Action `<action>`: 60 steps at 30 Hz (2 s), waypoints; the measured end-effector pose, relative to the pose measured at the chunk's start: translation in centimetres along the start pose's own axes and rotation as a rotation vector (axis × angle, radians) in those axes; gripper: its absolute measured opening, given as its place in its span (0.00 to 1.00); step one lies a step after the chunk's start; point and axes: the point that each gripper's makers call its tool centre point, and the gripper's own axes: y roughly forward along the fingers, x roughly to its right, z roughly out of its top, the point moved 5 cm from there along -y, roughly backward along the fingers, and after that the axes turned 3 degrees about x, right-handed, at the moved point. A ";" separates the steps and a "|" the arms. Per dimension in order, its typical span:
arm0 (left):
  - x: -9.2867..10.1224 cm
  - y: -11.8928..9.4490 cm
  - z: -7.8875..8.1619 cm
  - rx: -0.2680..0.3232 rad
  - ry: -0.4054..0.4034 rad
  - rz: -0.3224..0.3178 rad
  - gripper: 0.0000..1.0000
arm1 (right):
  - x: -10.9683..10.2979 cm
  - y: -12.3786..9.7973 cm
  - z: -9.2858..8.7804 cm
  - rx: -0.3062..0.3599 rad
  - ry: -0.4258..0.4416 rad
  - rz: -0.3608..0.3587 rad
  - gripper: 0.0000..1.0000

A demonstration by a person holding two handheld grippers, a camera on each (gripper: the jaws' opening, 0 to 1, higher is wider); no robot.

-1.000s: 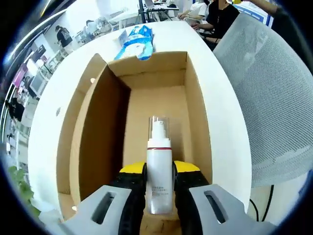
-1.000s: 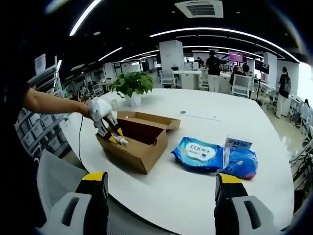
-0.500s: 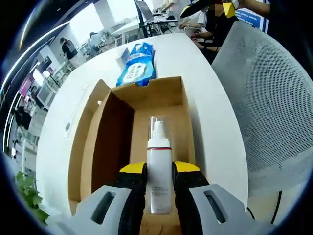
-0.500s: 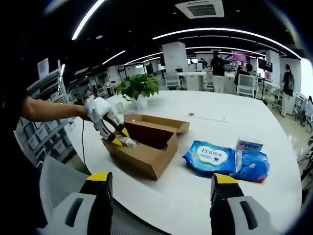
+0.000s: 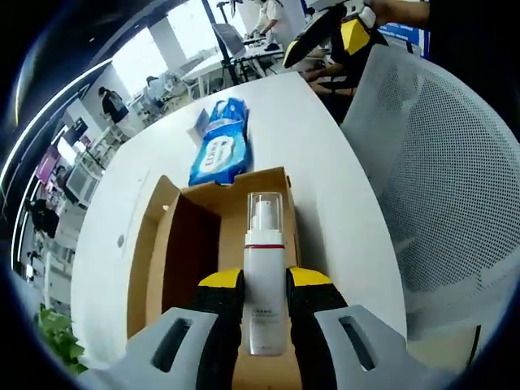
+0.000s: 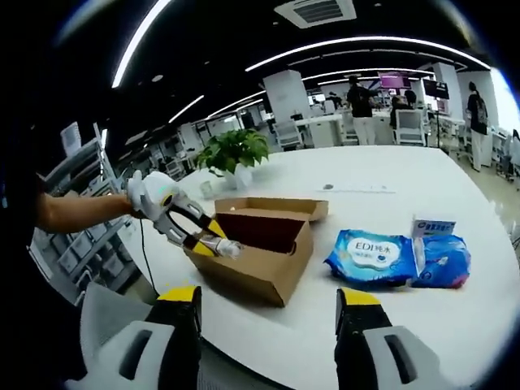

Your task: Operate the shoe box by opening the lid, removing the specified soft item, and placing it in the target area until the item is outside and the box remains undamaged.

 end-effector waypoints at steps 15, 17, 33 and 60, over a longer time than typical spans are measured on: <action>1.6 0.6 3.7 0.109 0.038 0.014 0.19 | -0.9 1.2 -0.1 0.039 0.133 0.048 0.47; 1.8 0.8 3.9 0.125 0.038 0.011 0.19 | -1.0 1.3 -0.2 0.036 0.140 0.053 0.45; 3.6 1.2 6.9 0.228 0.081 -0.005 0.19 | -2.3 2.6 -0.8 0.027 0.260 0.136 0.35; 5.1 1.7 9.9 0.322 0.188 0.006 0.20 | -2.9 3.4 -1.4 0.022 0.457 0.220 0.16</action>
